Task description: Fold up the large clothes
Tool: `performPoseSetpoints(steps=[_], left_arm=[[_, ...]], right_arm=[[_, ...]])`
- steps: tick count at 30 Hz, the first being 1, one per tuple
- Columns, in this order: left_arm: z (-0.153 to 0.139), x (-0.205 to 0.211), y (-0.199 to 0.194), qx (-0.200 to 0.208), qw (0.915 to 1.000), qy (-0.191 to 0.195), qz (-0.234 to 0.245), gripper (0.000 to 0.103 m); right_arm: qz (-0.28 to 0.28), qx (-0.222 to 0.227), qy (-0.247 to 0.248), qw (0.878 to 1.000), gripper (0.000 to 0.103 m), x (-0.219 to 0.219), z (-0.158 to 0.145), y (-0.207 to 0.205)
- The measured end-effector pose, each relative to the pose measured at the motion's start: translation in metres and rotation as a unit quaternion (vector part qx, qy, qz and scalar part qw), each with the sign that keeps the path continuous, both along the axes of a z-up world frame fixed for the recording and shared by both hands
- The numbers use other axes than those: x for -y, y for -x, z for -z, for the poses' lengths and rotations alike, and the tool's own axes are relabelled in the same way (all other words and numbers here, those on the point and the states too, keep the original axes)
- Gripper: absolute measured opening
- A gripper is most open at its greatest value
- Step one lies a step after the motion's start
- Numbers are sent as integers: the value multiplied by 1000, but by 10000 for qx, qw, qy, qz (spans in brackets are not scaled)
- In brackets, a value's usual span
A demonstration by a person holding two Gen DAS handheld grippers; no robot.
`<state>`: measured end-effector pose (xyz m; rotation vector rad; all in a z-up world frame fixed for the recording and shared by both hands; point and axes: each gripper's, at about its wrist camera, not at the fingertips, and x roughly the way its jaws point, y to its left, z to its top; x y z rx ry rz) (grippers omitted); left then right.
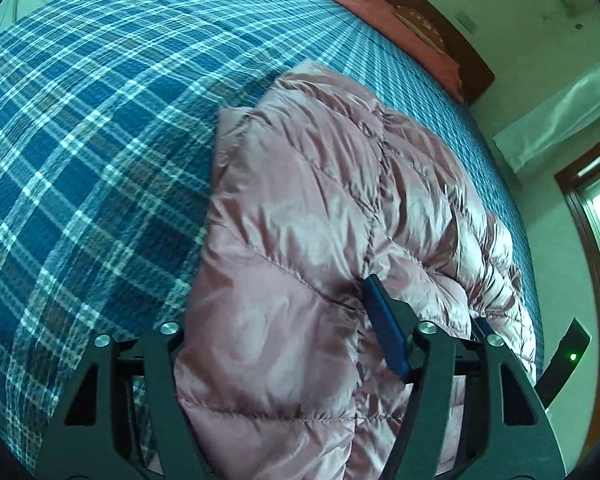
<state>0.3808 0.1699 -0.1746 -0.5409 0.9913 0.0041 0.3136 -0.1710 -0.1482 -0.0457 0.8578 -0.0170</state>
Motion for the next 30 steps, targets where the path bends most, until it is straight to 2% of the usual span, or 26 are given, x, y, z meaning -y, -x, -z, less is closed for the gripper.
performPoseSetpoints(steps=[3, 10, 14, 19, 20, 22, 24, 26, 28, 29, 30], left_arm=[[-1, -4, 1, 29, 10000, 79, 33, 57], [2, -13, 5, 130, 9995, 280, 22, 57], [2, -12, 4, 149, 9985, 518, 97, 45], [3, -13, 3, 181, 9987, 434, 186, 44], [5, -16, 4, 171, 9984, 520, 127, 47], [11, -23, 3, 146, 9956, 922, -38, 46], [10, -23, 3, 208, 9928, 1174, 82, 36], [6, -22, 3, 309, 9923, 1175, 221, 34], [6, -25, 1, 265, 9941, 1032, 217, 34], [11, -29, -2, 150, 9942, 1060, 116, 41], [15, -31, -3, 110, 9929, 1182, 39, 41]], right_arm=[[-1, 2, -5, 10000, 39, 0, 0, 0], [10, 8, -9, 10000, 39, -2, -1, 1], [17, 9, -5, 10000, 39, -2, -3, 1], [14, 10, -4, 10000, 39, -3, -2, 2], [14, 11, -2, 10000, 39, -3, -2, 2], [21, 13, 12, 10000, 39, -4, -2, 2], [30, 14, 10, 10000, 39, -5, -3, 2], [33, 16, 3, 10000, 39, -5, -3, 2], [35, 18, 22, 10000, 39, -6, -3, 2], [40, 19, 30, 10000, 39, -8, -3, 2], [43, 20, 41, 10000, 39, -8, -3, 2]])
